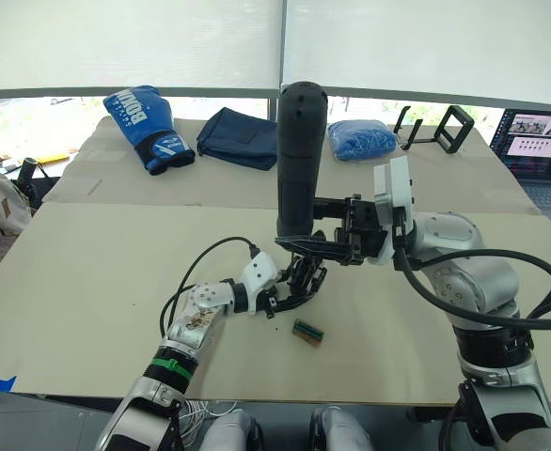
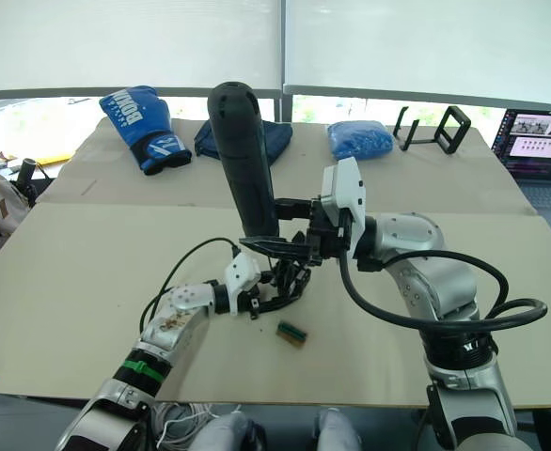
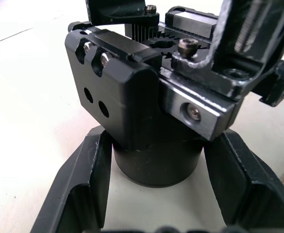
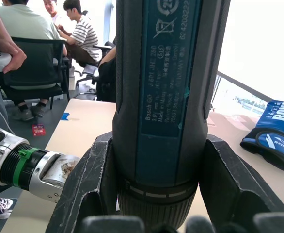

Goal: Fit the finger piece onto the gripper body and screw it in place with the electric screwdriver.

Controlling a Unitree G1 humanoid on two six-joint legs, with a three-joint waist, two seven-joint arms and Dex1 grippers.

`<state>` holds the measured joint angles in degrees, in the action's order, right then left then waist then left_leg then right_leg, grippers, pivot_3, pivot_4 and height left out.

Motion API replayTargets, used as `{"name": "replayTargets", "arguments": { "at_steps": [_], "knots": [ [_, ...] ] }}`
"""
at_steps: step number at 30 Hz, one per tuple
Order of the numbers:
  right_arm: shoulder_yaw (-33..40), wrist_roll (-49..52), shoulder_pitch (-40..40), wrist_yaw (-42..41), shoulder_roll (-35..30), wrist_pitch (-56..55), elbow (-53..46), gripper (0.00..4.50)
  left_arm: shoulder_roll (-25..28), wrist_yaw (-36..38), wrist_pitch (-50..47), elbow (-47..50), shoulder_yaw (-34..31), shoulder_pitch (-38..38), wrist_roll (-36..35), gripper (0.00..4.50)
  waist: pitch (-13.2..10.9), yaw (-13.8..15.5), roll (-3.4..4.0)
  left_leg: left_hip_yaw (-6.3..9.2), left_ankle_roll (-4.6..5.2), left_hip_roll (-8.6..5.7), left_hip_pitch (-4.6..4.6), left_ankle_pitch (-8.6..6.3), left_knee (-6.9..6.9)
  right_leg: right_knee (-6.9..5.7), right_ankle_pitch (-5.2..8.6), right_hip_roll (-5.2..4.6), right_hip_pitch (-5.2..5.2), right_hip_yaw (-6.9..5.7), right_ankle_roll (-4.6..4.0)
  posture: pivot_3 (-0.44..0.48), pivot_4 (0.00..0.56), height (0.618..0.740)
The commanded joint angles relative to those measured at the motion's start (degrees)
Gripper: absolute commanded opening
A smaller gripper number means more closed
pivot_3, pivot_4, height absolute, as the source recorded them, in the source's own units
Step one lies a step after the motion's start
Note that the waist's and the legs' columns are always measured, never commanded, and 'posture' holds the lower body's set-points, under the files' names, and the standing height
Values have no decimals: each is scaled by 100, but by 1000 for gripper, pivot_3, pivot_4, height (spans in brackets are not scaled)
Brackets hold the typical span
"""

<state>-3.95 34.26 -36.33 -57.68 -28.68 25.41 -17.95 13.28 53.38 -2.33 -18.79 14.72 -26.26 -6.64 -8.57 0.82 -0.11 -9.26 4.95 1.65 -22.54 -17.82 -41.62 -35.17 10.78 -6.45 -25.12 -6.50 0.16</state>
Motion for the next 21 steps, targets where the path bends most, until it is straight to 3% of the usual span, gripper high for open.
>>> {"name": "replayTargets", "arguments": {
  "at_steps": [1, 21],
  "knots": [
    [118, 11, -69, 24, -32, -130, -173, 1939, -2, 81, -224, -78, 225, 138, 113, 2263, 0, 0, 0, 0, 0, 0, 0, 0, 0, 0, 0, 0, 0, 0, 0, 0, 150, 740],
    [156, 199, 18, 19, 13, 90, -342, 1939, 17, 82, -271, -47, 243, 155, 129, 2263, 0, -5, 0, 0, 0, 0, 0, 0, 0, 0, 0, 0, 0, 0, 0, 0, 150, 740]
  ]
}}
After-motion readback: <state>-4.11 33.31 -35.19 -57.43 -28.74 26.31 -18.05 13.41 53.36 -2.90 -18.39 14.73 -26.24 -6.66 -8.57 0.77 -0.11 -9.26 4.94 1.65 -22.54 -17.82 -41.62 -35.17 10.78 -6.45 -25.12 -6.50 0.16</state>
